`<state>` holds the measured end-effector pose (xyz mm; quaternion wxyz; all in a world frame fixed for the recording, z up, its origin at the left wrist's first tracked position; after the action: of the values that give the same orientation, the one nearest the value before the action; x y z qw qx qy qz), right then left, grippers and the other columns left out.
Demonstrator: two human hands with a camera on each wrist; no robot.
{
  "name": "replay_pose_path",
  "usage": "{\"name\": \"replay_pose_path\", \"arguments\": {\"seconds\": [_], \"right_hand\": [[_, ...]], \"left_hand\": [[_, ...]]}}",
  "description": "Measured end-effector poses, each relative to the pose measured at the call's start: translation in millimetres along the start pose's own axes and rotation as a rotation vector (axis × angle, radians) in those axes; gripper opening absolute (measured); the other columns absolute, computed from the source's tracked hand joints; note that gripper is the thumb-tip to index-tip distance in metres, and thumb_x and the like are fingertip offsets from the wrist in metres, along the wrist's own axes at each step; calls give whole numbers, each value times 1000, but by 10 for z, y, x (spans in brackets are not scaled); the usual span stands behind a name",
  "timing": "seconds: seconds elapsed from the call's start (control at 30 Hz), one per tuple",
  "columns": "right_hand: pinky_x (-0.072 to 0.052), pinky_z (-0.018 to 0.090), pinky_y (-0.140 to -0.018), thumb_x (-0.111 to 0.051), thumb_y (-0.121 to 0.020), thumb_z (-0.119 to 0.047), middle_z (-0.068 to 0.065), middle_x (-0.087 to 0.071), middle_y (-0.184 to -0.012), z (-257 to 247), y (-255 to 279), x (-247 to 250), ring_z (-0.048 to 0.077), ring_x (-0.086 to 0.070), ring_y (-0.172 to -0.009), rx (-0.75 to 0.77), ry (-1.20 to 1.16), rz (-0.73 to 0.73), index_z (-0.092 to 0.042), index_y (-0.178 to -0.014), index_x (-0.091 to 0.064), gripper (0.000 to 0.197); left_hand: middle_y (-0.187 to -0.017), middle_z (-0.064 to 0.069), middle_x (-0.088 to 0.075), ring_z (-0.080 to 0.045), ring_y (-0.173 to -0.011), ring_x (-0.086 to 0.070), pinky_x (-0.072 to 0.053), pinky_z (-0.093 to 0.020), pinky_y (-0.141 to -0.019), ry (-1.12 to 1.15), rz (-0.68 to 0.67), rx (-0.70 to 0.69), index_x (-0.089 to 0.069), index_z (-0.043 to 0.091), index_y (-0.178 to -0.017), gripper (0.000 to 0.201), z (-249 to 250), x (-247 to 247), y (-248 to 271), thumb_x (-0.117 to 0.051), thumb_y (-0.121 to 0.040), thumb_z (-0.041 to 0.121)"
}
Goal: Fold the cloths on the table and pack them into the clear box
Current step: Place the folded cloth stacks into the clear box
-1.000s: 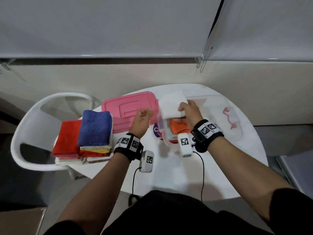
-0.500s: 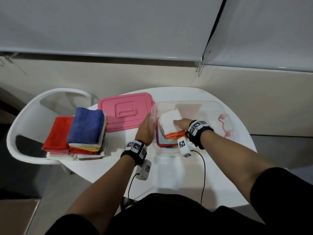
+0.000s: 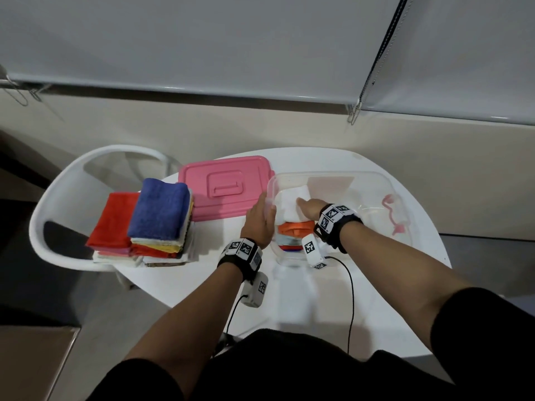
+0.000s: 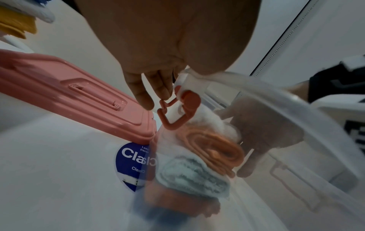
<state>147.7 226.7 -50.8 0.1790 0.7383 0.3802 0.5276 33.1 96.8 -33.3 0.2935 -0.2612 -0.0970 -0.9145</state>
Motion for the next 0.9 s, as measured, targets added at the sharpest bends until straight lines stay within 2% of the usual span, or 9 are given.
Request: {"name": "replay_pose_path", "arguments": {"seconds": [0.1, 0.17, 0.33, 0.43, 0.53, 0.63, 0.7, 0.8, 0.9], "right_hand": [[-32, 37, -109, -36, -98, -61, 18, -35, -155, 30, -4, 158, 34, -38, -139, -47, -41, 119, 2, -152, -20, 85], [-34, 39, -108, -39, -96, -63, 18, -35, -154, -22, 55, 280, 36, -39, -139, -37, -91, 194, 1, -154, -12, 90], [-40, 42, -105, -48, -93, -58, 13, -51, -140, -521, 357, 573, 30, -48, -129, 245, -292, 427, -14, -143, -39, 67], [-46, 38, -97, -54, -91, -54, 5, -61, -123, -963, 604, 505, 21, -56, -115, 410, -397, 466, -19, -127, -51, 50], [-48, 34, -92, -58, -89, -51, 0, -64, -115, -1396, 768, 213, 17, -60, -106, 483, -453, 399, -22, -122, -53, 44], [-43, 26, -84, -63, -90, -51, -2, -61, -112, -1754, 899, -158, 12, -59, -97, 531, -485, 309, -20, -122, -54, 46], [-42, 24, -82, -65, -86, -57, -2, -60, -112, -1904, 900, -468, 11, -59, -92, 508, -511, 231, -19, -123, -53, 54], [-51, 32, -89, -65, -74, -74, 0, -59, -126, -2041, 749, -1081, 17, -59, -107, 377, -541, 70, -17, -131, -52, 81], [-58, 45, -87, -65, -69, -78, 1, -65, -122, -2118, 666, -1694, 15, -63, -94, 267, -624, -109, -19, -122, -61, 80]], "left_hand": [[-154, -13, -36, -31, -141, -35, -29, -47, -116, 5, -5, 7, -26, 9, -152, 59, 50, 57, 27, -37, -103, 39], [-154, -14, -36, -31, -139, -38, -33, -50, -113, 28, 4, 36, -26, 9, -152, 66, -17, 118, 19, -35, -99, 47], [-147, -10, -46, -21, -132, -46, -39, -44, -111, 107, 158, 21, -38, 10, -147, 48, -100, 619, 30, -36, -102, 28], [-131, -6, -58, -20, -120, -53, -45, -43, -104, 121, 299, 12, -55, 11, -130, 34, -155, 1182, 119, -45, -98, 13], [-113, -7, -64, -28, -107, -54, -44, -40, -97, -4, 486, 16, -66, 13, -114, 30, -286, 1854, 286, -52, -89, 21], [-115, -10, -64, -33, -110, -53, -38, -39, -98, -206, 646, 106, -65, 12, -115, 44, -553, 2479, 488, -59, -83, 43], [-126, -13, -59, -35, -118, -51, -35, -40, -103, -305, 601, 254, -56, 10, -129, 73, -902, 2724, 520, -60, -78, 61], [-140, -18, -51, -36, -127, -48, -38, -43, -107, -179, 346, 498, -42, 5, -141, 102, -1534, 2749, 516, -66, -69, 74], [-125, -11, -62, -30, -109, -60, -44, -32, -87, -36, 146, 594, -53, 9, -130, 85, -1809, 2633, 540, -69, -73, 69]]}}
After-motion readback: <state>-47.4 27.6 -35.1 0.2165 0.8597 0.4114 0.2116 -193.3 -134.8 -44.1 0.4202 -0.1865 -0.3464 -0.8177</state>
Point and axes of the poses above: each hand's wrist, its own y-axis away from the middle knuckle, its own x-axis out of the back of the hand, z = x × y, the point moved 10 cm from there along -y, towards the middle knuckle
